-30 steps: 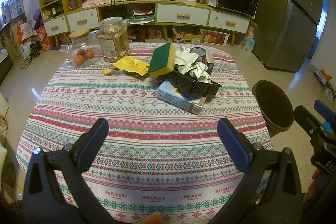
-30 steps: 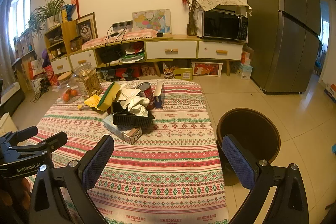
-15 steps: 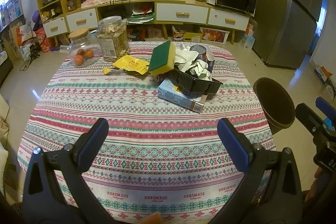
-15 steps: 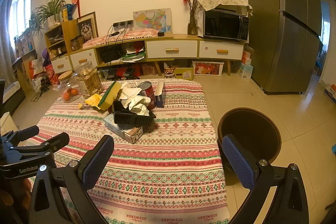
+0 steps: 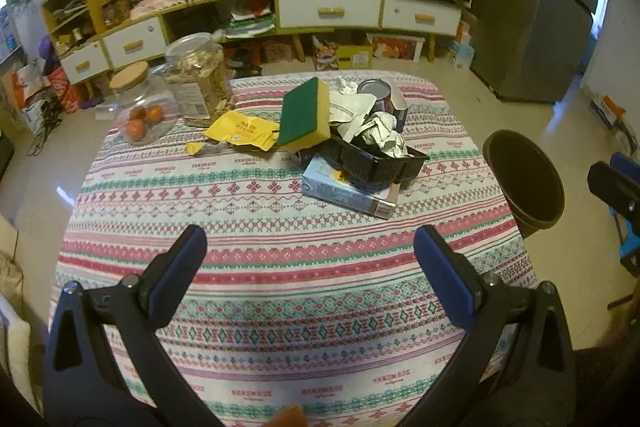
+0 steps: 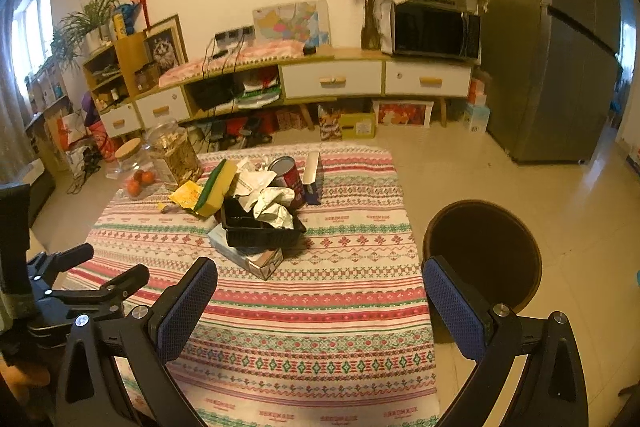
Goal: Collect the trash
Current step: 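Grasp the green sponge with the left tool while the right tool grasps crumpled white paper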
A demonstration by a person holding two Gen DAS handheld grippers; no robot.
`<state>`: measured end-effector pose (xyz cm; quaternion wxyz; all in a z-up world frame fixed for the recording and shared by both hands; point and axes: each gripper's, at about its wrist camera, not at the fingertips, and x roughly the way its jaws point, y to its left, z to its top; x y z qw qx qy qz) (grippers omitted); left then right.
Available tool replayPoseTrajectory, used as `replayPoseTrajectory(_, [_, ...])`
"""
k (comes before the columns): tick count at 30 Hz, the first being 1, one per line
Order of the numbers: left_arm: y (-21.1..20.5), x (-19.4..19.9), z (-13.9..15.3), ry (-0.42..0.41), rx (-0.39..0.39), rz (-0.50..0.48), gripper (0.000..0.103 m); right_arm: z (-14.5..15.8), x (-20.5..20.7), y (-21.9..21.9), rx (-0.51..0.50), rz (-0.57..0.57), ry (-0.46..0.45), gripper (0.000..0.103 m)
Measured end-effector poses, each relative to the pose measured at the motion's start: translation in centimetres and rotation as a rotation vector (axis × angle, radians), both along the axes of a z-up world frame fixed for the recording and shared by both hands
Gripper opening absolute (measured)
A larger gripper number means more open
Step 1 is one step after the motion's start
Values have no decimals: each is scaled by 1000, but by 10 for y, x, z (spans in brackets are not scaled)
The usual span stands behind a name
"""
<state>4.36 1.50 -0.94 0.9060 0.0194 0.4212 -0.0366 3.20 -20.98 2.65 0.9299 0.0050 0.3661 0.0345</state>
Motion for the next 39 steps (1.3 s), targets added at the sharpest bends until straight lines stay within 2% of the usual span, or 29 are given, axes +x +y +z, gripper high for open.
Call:
replayPoseTrajectory(3, [3, 24, 3, 37, 6, -15, 103, -2, 25, -1, 2, 0, 63, 103])
replayPoseTrajectory(6, [9, 47, 3, 72, -34, -23, 103, -12, 49, -6, 28, -9, 105, 103])
replayPoseTrajectory(8, [15, 64, -3, 98, -79, -15, 103, -24, 59, -10, 26, -27, 113, 103])
replayPoseTrajectory(11, [26, 88, -17, 125, -198, -12, 102, -44, 74, -16, 24, -44, 171, 103])
replayPoseTrajectory(13, [25, 105, -23, 138, -241, -29, 100, -48, 84, -21, 42, -49, 191, 103])
replayPoseTrajectory(19, [14, 168, -40, 184, -253, -64, 99, -51, 107, -36, 76, -90, 196, 103])
replayPoseTrajectory(24, [26, 205, -71, 270, -334, -37, 99, -52, 114, -40, 20, -97, 183, 103])
replayPoseTrajectory(26, [32, 209, -79, 296, -354, -15, 95, -55, 120, -42, 12, -96, 186, 103])
replayPoseTrajectory(28, [35, 210, -86, 311, -394, -11, 86, -61, 128, -43, 26, -78, 209, 103])
replayPoseTrajectory(31, [34, 205, -90, 326, -440, -22, 65, -70, 133, -41, 25, -54, 244, 103])
replayPoseTrajectory(35, [33, 194, -83, 309, -421, -23, 62, -74, 140, -33, 21, -36, 252, 103])
replayPoseTrajectory(39, [39, 174, -71, 293, -406, 1, 61, -75, 149, -20, 67, 0, 249, 103])
